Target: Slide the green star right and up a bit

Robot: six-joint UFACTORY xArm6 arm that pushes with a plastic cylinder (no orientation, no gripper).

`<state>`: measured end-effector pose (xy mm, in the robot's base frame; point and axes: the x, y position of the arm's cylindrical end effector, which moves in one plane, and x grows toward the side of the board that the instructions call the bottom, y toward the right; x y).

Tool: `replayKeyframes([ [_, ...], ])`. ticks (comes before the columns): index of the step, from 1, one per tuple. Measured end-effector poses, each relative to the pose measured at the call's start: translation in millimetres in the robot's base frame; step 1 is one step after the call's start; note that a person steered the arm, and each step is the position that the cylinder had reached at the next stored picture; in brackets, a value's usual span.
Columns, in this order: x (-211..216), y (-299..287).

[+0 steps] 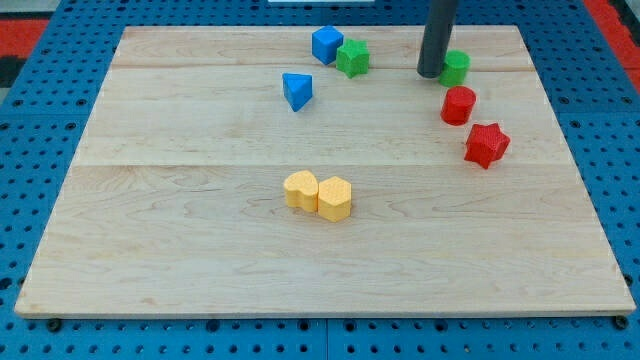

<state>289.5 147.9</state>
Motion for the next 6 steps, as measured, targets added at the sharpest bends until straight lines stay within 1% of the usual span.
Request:
replayKeyframes([
  [1, 6, -34],
  [2, 21, -101],
  [3, 19, -143],
  [4, 1, -149],
  [5, -17, -123],
  [6, -26, -102],
])
